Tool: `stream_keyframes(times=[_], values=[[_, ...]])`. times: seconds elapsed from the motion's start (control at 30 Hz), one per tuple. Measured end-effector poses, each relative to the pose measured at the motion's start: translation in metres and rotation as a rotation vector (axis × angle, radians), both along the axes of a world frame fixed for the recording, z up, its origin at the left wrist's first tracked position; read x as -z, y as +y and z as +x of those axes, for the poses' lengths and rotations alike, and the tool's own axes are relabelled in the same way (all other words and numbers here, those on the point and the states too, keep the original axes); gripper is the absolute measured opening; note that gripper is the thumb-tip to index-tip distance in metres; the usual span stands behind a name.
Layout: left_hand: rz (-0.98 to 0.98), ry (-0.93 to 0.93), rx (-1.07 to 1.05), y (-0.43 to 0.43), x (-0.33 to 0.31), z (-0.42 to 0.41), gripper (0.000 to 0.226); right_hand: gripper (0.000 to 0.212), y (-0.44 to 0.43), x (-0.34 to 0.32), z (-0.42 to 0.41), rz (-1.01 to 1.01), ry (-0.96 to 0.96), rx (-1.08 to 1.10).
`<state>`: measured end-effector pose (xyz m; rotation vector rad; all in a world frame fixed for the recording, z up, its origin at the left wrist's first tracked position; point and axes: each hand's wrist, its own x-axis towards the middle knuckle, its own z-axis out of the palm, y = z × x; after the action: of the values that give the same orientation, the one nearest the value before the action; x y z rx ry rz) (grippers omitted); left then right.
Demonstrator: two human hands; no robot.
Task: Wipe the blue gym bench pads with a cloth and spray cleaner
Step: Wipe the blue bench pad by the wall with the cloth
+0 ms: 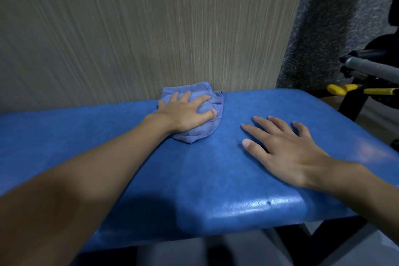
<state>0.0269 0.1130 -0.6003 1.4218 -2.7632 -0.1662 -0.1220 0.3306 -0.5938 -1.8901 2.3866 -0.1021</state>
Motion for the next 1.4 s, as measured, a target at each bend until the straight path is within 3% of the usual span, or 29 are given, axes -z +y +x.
stream_keyframes(times=[0.3,0.43,0.6,0.83,1.0,1.17,1.4], values=[[-0.049,-0.037,0.102,0.129,0.001,0.064,0.085,0.058,0.002,0.0,0.001,-0.019,-0.009,0.021],[-0.069,-0.037,0.128,0.167,0.006,0.089,0.082,0.058,0.003,-0.009,0.005,0.03,0.049,0.034],[-0.022,-0.012,0.083,0.14,0.002,0.08,0.082,0.069,-0.002,-0.017,0.022,-0.027,-0.052,-0.005],[-0.025,0.014,0.032,0.029,0.0,0.05,0.08,0.074,-0.009,0.001,0.028,0.018,0.007,-0.048],[-0.025,0.025,0.002,-0.017,-0.002,0.033,0.055,0.078,-0.01,0.002,0.028,0.01,0.018,-0.053],[-0.008,0.003,0.015,0.007,0.001,0.046,0.069,0.073,-0.009,0.002,0.028,0.001,0.001,-0.043],[-0.046,-0.021,0.077,0.109,0.003,0.094,0.082,0.068,-0.009,0.003,0.027,-0.014,-0.01,-0.031]])
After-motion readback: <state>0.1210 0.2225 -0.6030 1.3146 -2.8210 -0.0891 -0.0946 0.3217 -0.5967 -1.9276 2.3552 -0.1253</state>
